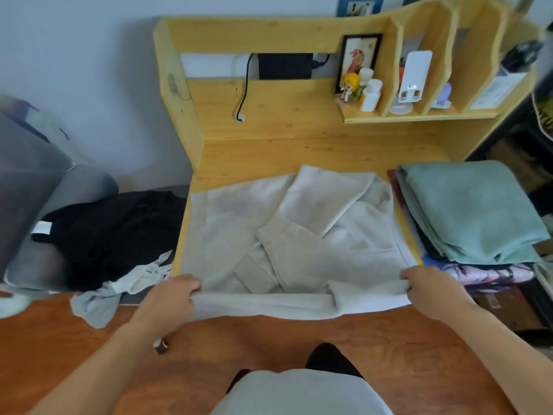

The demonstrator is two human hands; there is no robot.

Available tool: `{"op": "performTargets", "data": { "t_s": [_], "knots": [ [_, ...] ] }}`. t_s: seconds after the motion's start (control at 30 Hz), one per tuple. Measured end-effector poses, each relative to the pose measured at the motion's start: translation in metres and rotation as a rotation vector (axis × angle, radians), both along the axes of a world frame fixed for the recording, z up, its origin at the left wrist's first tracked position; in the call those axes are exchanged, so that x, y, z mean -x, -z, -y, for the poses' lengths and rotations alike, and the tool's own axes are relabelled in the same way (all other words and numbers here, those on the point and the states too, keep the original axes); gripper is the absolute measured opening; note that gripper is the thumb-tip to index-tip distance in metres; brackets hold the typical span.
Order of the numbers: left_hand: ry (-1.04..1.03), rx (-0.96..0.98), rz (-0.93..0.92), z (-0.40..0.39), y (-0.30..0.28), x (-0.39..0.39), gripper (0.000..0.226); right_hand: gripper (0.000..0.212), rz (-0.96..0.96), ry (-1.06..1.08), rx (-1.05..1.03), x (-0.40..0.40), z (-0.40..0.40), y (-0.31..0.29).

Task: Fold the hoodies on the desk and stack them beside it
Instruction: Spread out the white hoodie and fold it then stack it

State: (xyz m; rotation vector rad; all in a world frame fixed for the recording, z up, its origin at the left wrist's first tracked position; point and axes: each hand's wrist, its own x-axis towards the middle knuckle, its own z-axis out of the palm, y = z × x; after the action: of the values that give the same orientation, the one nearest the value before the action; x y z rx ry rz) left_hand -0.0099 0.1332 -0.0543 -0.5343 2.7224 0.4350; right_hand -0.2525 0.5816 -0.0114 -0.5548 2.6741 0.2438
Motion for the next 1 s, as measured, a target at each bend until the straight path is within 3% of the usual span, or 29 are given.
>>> {"op": "performTargets", "data": {
  "t_s": [0.13,0.3,0.37,0.43,0.5,0.57,0.7,0.8,0.93,1.0],
  "knots": [
    [-0.113,0.050,-0.115,0.036,-0.040,0.076,0.022,0.018,-0.073,0.020,0.054,0.078,0.039,-0.041],
    [-0.212,0.137,-0.048,0.089,-0.074,0.195,0.020,0.013,-0.142,-0.044,0.120,0.211,0.099,-0.046],
    [-0.334,0.200,-0.067,0.105,-0.065,0.237,0.019,0.014,-0.148,-0.056,0.133,0.264,0.131,-0.032],
    [-0.437,0.375,-0.200,0.108,-0.035,0.264,0.024,0.020,-0.186,-0.061,0.114,0.304,0.160,-0.001],
    [-0.478,0.457,-0.168,0.086,0.008,0.278,0.050,0.036,-0.189,-0.040,0.052,0.324,0.179,0.042],
    [-0.472,0.347,-0.041,0.044,0.044,0.287,0.067,0.049,-0.151,-0.019,0.078,0.323,0.188,0.083],
    [-0.341,0.137,-0.022,-0.050,0.078,0.271,0.058,0.057,-0.032,-0.197,0.280,0.288,0.192,0.118],
    [-0.499,0.007,0.186,-0.073,0.089,0.239,0.060,0.062,0.112,-0.401,0.173,0.271,0.188,0.128],
    [-0.584,-0.082,0.320,-0.071,0.089,0.233,0.063,0.064,0.136,-0.399,0.085,0.277,0.202,0.135],
    [-0.555,-0.037,0.332,-0.070,0.084,0.238,0.062,0.063,0.149,-0.334,0.102,0.269,0.214,0.128]
  ]
}}
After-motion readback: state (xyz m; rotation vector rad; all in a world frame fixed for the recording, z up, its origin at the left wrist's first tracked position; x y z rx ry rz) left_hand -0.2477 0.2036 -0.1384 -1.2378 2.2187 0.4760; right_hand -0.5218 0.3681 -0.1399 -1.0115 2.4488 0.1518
